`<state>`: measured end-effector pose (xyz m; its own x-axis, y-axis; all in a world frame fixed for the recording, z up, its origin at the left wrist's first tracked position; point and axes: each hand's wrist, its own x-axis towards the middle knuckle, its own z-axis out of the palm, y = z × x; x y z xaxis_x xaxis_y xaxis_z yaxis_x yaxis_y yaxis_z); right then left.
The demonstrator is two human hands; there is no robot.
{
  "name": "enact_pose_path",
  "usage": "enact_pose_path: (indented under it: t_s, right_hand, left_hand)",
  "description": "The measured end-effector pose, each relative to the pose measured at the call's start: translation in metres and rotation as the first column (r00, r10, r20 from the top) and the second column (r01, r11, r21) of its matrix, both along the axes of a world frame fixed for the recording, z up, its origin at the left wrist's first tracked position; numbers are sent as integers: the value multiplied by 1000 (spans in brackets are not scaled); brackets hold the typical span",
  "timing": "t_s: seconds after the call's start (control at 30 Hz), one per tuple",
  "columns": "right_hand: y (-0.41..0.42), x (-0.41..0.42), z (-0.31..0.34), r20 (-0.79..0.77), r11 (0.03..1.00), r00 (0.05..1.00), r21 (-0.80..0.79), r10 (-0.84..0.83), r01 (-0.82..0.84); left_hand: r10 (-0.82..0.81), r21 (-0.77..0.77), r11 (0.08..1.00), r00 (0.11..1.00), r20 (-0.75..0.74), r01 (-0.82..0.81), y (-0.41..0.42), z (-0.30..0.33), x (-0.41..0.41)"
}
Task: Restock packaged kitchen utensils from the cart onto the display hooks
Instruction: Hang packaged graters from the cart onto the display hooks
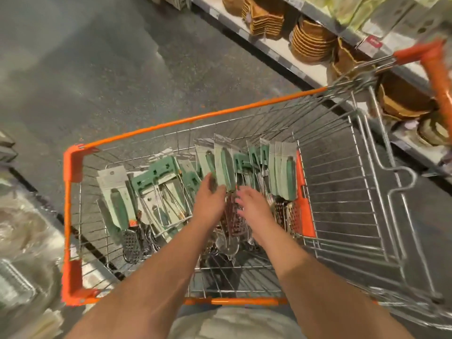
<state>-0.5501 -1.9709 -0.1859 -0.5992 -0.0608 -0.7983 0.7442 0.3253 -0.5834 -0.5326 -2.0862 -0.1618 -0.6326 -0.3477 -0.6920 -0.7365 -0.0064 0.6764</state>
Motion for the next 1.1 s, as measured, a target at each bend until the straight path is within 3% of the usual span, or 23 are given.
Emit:
enact_pose_path:
  t_s: [0.33,0.47,0.73,0.97,1.1]
  right_hand:
    - [4,-21,6,50,989,990,51,133,-136]
    - [0,-18,2,86,981,978,12,191,-192]
    - [3,-21,4,132,940,933,23,334,-340]
    - [7,-15,7,162,960,948,16,274,-280]
    - [13,-12,14,214,985,962,-65,170,-160]
  left_hand:
    - [252,-195,954,961,112,-228,3,-14,4]
    - [203,-78,979,955,215,-190,-10,-25,10]
    - [168,-145,978,982,92,-153,15,-29,9]
    - [245,11,969,960,139,-249,25,-28,5]
    - [200,256,931,951,235,-259,16,-75,11]
